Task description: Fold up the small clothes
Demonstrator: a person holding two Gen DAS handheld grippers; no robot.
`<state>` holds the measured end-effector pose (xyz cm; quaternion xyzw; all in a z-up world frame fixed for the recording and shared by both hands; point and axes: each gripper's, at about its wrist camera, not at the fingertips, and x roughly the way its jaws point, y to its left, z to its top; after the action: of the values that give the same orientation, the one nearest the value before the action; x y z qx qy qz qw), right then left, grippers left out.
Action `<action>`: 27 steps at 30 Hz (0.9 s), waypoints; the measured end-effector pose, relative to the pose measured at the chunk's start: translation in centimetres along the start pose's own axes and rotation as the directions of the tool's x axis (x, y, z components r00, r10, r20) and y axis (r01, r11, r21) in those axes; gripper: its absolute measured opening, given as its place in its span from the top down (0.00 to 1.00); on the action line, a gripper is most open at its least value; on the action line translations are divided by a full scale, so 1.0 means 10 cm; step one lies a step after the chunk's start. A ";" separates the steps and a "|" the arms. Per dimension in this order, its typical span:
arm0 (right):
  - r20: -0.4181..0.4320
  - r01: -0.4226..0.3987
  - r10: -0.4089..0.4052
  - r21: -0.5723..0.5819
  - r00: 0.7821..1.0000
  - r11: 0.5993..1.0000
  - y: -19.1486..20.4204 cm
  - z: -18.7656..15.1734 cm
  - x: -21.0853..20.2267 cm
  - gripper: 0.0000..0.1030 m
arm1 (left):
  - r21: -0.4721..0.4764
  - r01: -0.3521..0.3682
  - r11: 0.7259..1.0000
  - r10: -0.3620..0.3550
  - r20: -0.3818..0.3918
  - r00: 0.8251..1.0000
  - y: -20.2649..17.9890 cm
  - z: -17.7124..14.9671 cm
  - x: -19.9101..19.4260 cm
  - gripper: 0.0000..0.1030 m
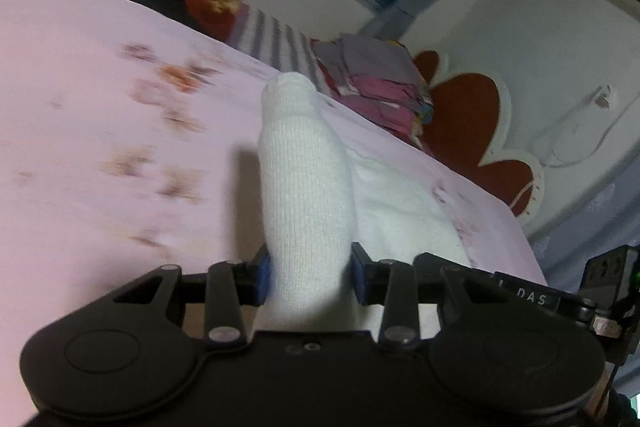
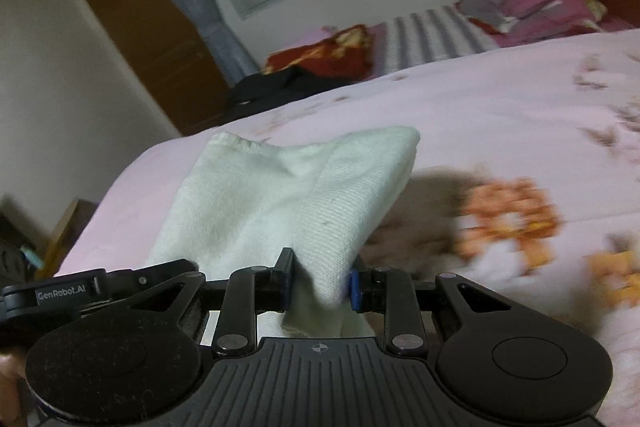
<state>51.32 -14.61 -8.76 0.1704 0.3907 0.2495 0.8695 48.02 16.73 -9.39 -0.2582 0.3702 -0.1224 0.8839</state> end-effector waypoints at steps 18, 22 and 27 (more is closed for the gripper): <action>-0.089 -0.050 0.051 0.016 0.995 0.999 1.01 -0.41 0.97 0.74 | -0.029 -0.055 0.998 0.054 -0.057 0.997 1.02 0.14 -0.34 0.64; -0.113 -0.026 0.028 0.024 0.993 0.999 0.93 -0.49 0.98 0.74 | -0.032 -0.054 0.998 0.051 -0.072 0.996 1.08 0.09 -0.25 0.64; -0.129 -0.020 0.024 0.038 0.991 0.999 0.83 -0.57 1.03 0.74 | -0.044 -0.051 0.998 0.048 -0.081 0.996 1.15 0.06 -0.18 0.64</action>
<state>50.33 -1.40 -14.45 0.1740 0.4488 0.2624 0.8363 47.45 27.35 -14.26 -0.2640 0.4143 -0.1021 0.8650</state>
